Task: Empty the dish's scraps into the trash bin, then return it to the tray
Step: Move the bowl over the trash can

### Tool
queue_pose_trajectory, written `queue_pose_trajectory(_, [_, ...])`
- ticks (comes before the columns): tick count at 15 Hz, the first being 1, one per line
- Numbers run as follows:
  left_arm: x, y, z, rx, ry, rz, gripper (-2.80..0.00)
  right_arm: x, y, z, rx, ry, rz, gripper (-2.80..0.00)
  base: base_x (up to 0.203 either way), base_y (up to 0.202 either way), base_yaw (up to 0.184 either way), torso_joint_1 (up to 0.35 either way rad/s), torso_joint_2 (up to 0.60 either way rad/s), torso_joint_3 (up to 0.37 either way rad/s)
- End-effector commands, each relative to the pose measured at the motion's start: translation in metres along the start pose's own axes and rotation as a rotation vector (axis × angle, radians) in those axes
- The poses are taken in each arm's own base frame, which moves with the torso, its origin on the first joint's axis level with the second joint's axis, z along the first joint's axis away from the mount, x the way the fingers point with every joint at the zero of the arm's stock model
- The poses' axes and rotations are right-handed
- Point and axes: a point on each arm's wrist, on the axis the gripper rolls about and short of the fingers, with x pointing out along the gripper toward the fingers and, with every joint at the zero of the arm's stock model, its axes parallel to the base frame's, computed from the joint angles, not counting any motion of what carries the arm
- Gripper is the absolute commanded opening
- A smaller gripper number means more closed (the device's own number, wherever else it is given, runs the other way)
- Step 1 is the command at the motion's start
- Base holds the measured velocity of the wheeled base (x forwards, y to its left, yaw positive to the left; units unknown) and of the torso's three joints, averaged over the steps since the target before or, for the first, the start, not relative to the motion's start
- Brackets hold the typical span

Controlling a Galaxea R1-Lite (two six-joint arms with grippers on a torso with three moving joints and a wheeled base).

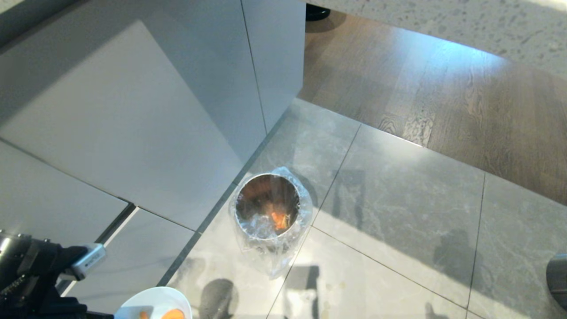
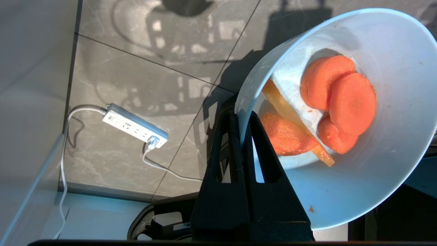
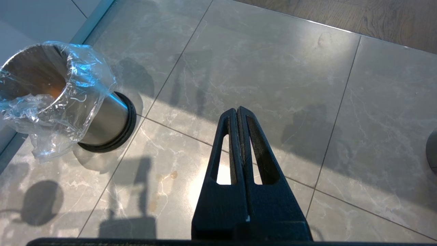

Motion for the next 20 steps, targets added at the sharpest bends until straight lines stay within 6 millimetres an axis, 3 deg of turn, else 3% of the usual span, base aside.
queue_pose_trajectory(1, [0.0,0.001,0.0,-0.006,0.001,0.002,-2.8,0.0,0.0,0.0,0.0,-0.002,0.0,-2.8,0.0,0.0,0.0,0.0,0.0,0.0])
queue_pose_trajectory(9, [0.0,0.005,-0.002,-0.031,0.001,0.018,-2.8,0.0,0.0,0.0,0.0,-0.001,0.001,-2.8,0.0,0.0,0.0,0.0,0.0,0.0])
queue_pose_trajectory(15, [-0.006,0.002,0.017,-0.011,-0.105,0.031,-2.8,0.0,0.0,0.0,0.0,-0.001,-0.001,-2.8,0.0,0.0,0.0,0.0,0.0,0.0])
queue_pose_trajectory(20, [0.003,-0.009,0.036,0.073,-0.115,0.0,-2.8,0.0,0.0,0.0,0.0,-0.001,-0.001,-2.8,0.0,0.0,0.0,0.0,0.0,0.0])
